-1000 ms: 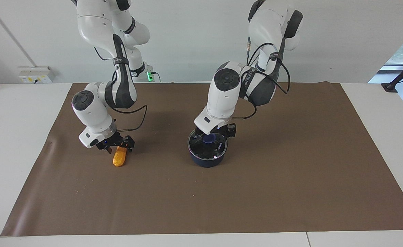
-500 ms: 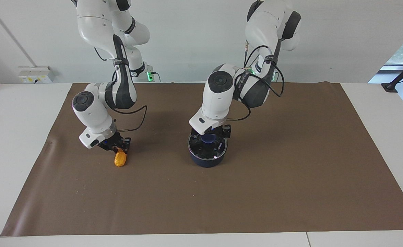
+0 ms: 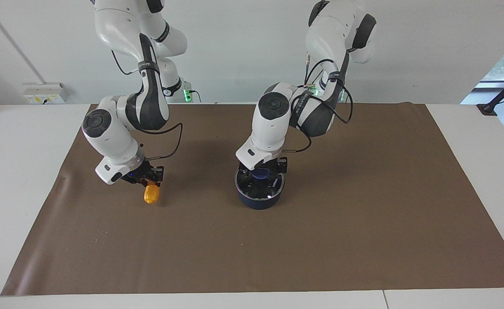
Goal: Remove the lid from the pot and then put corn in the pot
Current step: 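Grasp the purple lid knob with the left gripper while the right gripper grasps the corn, then lift the glass lid away with the left gripper while the right gripper carries the corn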
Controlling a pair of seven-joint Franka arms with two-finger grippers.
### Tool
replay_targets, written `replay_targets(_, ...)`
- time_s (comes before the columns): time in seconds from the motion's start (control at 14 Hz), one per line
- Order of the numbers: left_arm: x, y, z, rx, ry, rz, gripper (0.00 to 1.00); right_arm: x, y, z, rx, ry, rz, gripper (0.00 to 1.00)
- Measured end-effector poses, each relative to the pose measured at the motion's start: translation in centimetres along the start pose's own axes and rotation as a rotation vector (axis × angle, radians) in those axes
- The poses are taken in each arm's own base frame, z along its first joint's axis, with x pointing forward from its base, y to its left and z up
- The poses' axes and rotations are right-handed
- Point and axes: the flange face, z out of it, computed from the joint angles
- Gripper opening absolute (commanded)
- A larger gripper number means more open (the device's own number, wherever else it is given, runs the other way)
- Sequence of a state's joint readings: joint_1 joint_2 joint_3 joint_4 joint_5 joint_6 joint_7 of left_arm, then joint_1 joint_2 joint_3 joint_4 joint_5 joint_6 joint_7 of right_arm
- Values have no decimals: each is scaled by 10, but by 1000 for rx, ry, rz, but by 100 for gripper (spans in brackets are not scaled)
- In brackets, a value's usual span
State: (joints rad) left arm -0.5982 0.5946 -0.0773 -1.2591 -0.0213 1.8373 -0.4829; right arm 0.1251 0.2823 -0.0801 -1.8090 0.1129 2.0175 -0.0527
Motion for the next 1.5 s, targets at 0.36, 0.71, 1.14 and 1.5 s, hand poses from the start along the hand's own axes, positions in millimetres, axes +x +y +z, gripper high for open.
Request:
replay_targets(0.36, -2, 5, 0, 0, -1, 8, 69, 5, -35, -9, -2, -4, -45, 0)
replay_targets(0.71, -2, 3, -1, 2, 1, 5, 28, 6, -33, -7, -3, -6, 7, 0)
replay_targets(1.14, -2, 1, -1, -5, -6, -2, 0, 8, -35, -12, -2, 8, 81, 0)
replay_targets(1.5, -12, 2, -42, -76, -9, -22, 0, 11, -32, -20, 33, 22, 146, 0)
